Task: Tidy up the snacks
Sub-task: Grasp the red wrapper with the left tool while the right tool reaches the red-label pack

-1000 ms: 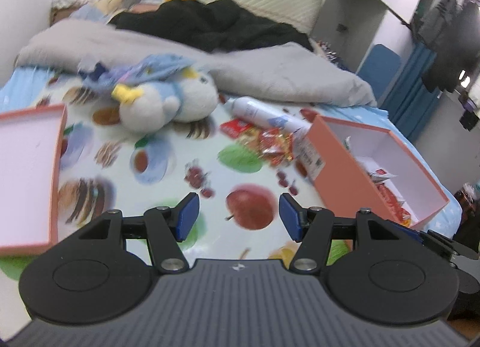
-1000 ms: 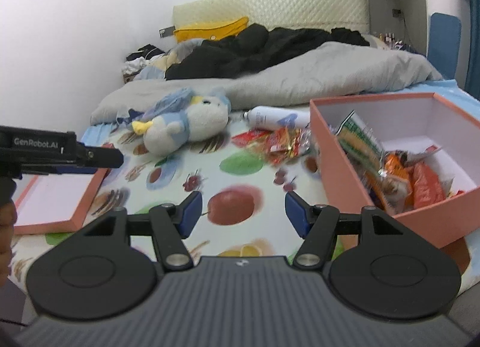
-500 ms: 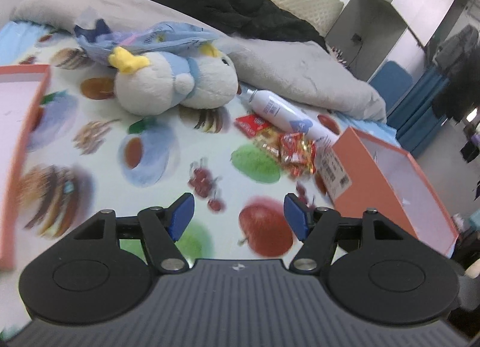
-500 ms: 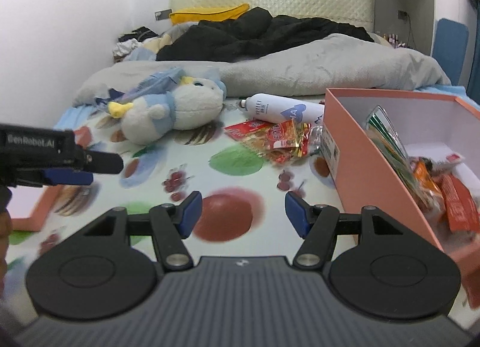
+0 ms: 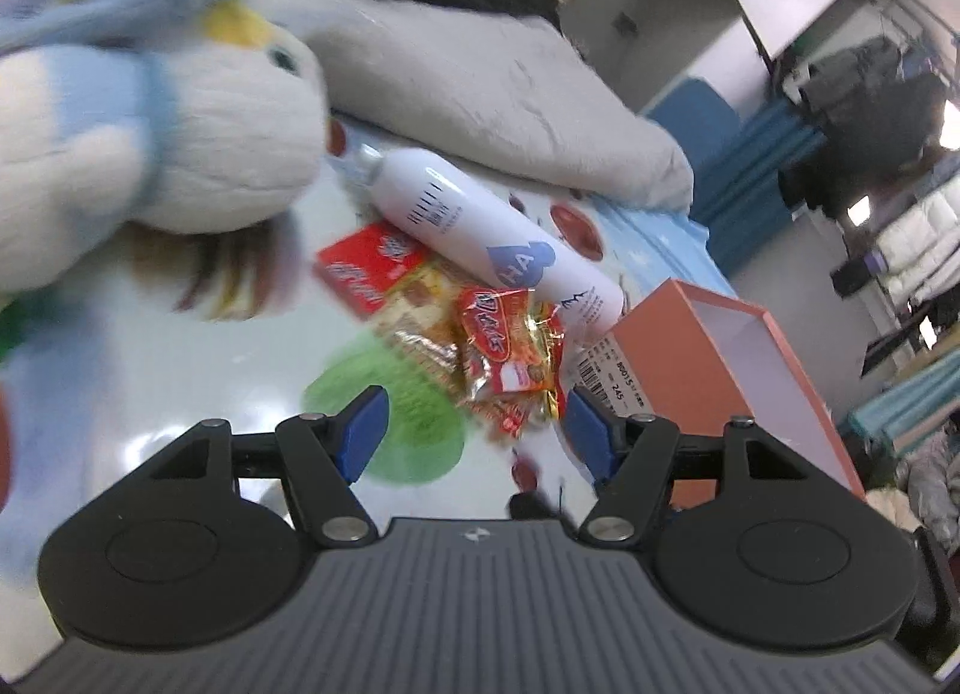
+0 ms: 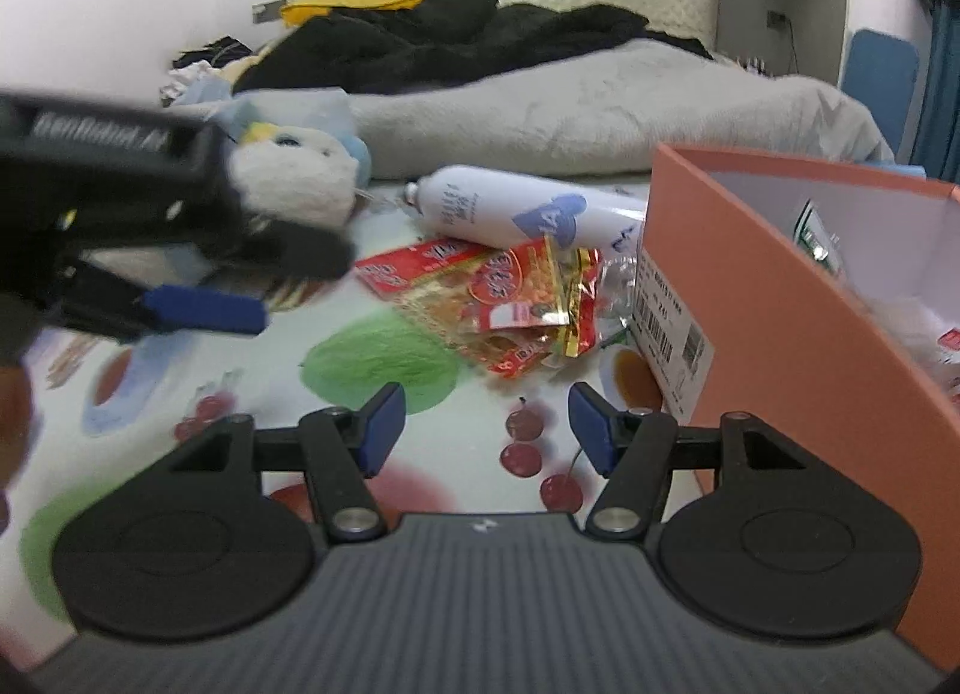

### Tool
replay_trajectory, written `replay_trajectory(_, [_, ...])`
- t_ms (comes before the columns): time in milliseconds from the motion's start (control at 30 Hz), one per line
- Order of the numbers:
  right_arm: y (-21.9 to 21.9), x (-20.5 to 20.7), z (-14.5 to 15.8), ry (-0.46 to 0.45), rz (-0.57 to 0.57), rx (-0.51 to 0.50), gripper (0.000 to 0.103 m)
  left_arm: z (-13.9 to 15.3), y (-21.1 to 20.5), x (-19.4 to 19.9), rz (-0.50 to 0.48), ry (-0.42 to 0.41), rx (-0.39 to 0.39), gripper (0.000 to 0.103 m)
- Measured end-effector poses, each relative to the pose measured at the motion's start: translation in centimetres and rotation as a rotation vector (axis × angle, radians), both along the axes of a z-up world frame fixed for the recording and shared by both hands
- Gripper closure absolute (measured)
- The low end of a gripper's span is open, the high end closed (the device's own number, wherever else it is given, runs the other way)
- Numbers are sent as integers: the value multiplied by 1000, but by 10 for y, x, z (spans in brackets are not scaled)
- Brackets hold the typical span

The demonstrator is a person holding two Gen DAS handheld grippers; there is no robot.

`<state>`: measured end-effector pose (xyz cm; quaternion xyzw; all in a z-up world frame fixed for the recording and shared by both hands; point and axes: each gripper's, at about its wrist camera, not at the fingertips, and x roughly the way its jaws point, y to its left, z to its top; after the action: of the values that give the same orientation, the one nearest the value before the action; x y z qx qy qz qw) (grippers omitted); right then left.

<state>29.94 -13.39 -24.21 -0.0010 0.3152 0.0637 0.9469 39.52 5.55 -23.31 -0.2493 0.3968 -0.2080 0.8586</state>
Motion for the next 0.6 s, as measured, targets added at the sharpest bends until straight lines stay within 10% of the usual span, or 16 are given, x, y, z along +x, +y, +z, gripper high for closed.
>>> replay_trajectory(600, [-14,40,-19,61,-66,98,63,-25,-77,83,-179,-22,182,33])
